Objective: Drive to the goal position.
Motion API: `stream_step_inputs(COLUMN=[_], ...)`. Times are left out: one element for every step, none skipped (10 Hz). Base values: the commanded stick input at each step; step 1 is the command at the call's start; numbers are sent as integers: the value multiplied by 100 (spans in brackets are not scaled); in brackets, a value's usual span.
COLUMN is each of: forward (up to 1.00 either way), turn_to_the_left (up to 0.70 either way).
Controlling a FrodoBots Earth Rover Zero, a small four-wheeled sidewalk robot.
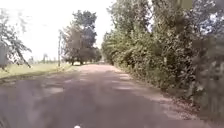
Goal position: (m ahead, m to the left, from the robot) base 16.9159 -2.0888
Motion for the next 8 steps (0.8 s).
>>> stream_step_inputs(forward=[100, 100, 100, 100, 100, 100, 100, 100], turn_to_the_left=[-3, -3, -3, -3, -3, -3, -3, -3])
